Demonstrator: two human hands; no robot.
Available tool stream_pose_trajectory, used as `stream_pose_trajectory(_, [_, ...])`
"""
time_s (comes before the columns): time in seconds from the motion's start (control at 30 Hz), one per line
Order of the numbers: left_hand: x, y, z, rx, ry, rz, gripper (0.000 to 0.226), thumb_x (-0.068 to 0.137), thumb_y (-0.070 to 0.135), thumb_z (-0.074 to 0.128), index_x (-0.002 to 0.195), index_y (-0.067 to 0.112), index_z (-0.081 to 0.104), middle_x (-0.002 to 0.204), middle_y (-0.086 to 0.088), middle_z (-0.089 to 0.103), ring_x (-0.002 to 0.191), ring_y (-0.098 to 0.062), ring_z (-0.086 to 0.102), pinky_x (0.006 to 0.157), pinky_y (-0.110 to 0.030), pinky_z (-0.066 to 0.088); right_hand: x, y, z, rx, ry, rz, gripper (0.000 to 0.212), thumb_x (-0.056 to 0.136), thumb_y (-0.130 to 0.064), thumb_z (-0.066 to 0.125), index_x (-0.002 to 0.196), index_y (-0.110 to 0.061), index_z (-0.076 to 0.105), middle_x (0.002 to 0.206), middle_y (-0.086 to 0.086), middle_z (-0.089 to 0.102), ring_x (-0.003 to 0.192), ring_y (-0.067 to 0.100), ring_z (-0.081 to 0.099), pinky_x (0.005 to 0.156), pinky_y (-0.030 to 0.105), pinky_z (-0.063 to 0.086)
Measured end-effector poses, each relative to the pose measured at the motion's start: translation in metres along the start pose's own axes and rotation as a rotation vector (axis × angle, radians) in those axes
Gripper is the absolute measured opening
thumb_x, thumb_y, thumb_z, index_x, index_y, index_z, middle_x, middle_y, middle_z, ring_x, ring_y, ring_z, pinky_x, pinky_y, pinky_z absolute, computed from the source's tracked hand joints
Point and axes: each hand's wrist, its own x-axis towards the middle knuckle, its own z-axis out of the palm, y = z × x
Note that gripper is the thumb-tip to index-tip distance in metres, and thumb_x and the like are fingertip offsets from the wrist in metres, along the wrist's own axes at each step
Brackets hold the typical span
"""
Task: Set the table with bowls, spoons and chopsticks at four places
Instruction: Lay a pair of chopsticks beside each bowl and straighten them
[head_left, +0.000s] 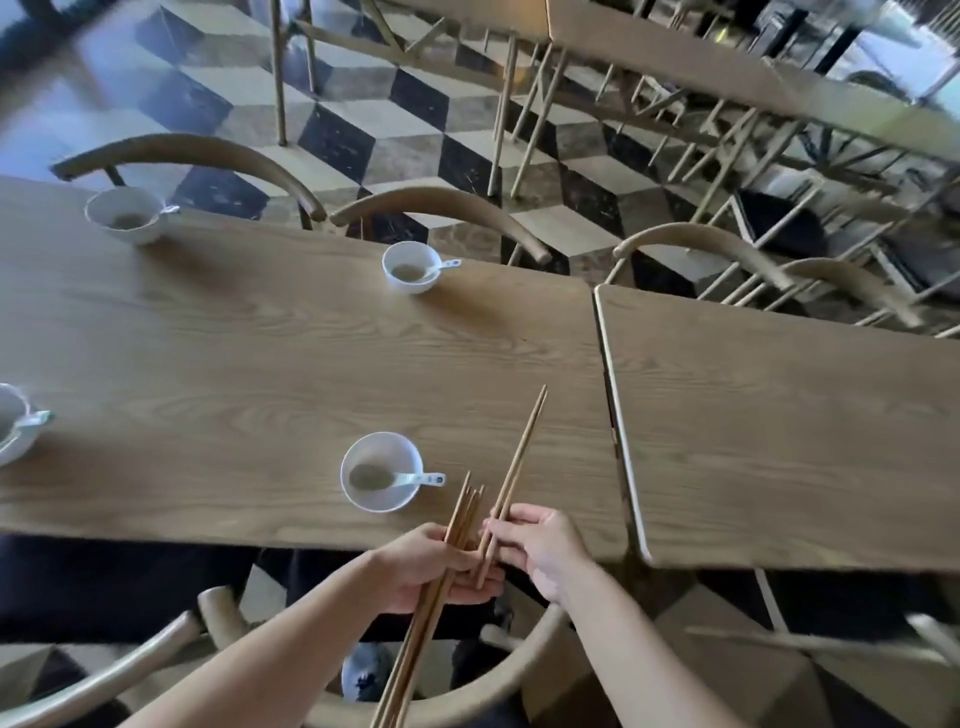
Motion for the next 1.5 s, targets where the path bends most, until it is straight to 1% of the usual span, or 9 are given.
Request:
stream_pose_trajectory(0.13, [0.005,-0.012,-0.01,-0.007,0.049,-0.062,0.024,0.096,-0.004,0.055,0.117,-0.013,0.061,0.112,-0.034,0.068,0.104,-0.044,0.07,0.079,-0.044,0.061,0.021,0.017,0.001,-0.051,0.07,0.052,0.033,0.077,0.019,0.069,0.106,0.01,0.058,0.083,0.022,0.069,0.066,0.029,0.072,0.066,0.044,0.063])
stream_pose_trajectory(0.3, [0.015,-0.03,-0.033,0.019,0.264,-0.054,0.017,0.095,-0.004,0.057,0.109,-0.014,0.059,0.1,-0.032,0.072,0.093,-0.041,0.074,0.072,-0.042,0.063,0.072,0.007,0.014,-0.418,0.205,0.019,0.034,0.073,0.004,0.08,0.099,-0.009,0.061,0.089,0.011,0.069,0.071,0.021,0.072,0.057,0.028,0.057])
stream_pose_trajectory(0.47, [0.002,-0.039,-0.072,-0.007,0.288,-0.136,0.021,0.097,-0.006,0.052,0.115,-0.017,0.057,0.104,-0.034,0.071,0.093,-0.043,0.073,0.065,-0.038,0.062,0.108,0.004,0.032,-0.781,0.312,-0.073,0.025,0.075,-0.009,0.081,0.078,-0.014,0.056,0.085,0.007,0.063,0.078,0.026,0.071,0.069,0.04,0.062])
stream_pose_trajectory(0.63, [-0.02,-0.038,-0.098,-0.059,0.255,-0.199,0.026,0.096,-0.004,0.055,0.119,-0.015,0.058,0.113,-0.033,0.069,0.103,-0.042,0.07,0.072,-0.039,0.062,0.104,0.017,0.034,-1.012,0.369,-0.158,0.036,0.077,-0.03,0.079,0.092,-0.014,0.051,0.099,0.009,0.061,0.085,0.026,0.062,0.074,0.038,0.055])
stream_pose_trajectory(0.8, [-0.024,-0.034,-0.096,-0.121,0.277,-0.167,0.028,0.094,-0.005,0.057,0.119,-0.016,0.059,0.115,-0.035,0.067,0.106,-0.045,0.069,0.075,-0.042,0.062,0.103,0.022,0.035,-1.046,0.369,-0.209,0.021,0.084,-0.021,0.072,0.089,-0.014,0.054,0.106,0.01,0.058,0.083,0.023,0.053,0.069,0.03,0.045])
stream_pose_trajectory(0.93, [-0.025,-0.035,-0.086,-0.119,0.25,-0.178,0.026,0.095,-0.005,0.055,0.119,-0.016,0.06,0.115,-0.034,0.067,0.106,-0.043,0.069,0.074,-0.041,0.062,0.102,0.031,0.028,-0.962,0.421,-0.217,0.031,0.082,-0.021,0.076,0.08,-0.015,0.046,0.093,0.006,0.052,0.068,0.019,0.043,0.052,0.026,0.031])
stream_pose_trajectory(1.07, [-0.02,-0.04,-0.074,-0.136,0.252,-0.175,0.024,0.097,-0.007,0.051,0.117,-0.017,0.059,0.113,-0.034,0.068,0.104,-0.044,0.07,0.076,-0.044,0.062,0.105,0.036,0.023,-0.888,0.481,-0.215,0.029,0.083,-0.021,0.076,0.088,-0.013,0.049,0.083,-0.004,0.04,0.067,0.015,0.041,0.066,0.027,0.038])
stream_pose_trajectory(1.23, [-0.02,-0.041,-0.059,-0.087,0.238,-0.192,0.024,0.098,-0.005,0.051,0.118,-0.016,0.059,0.111,-0.034,0.069,0.103,-0.044,0.07,0.084,-0.047,0.059,0.108,0.036,0.027,-1.018,0.488,-0.27,0.019,0.083,-0.019,0.071,0.085,-0.014,0.052,0.099,0.007,0.062,0.079,0.021,0.052,0.068,0.026,0.042])
stream_pose_trajectory(1.5, [-0.02,-0.034,-0.052,-0.052,0.25,-0.206,0.024,0.099,-0.004,0.051,0.119,-0.015,0.059,0.111,-0.032,0.07,0.102,-0.042,0.071,0.079,-0.042,0.062,0.106,0.043,0.026,-1.046,0.436,-0.253,0.01,0.082,-0.007,0.06,0.086,-0.015,0.055,0.096,0.001,0.057,0.081,0.024,0.055,0.073,0.029,0.049])
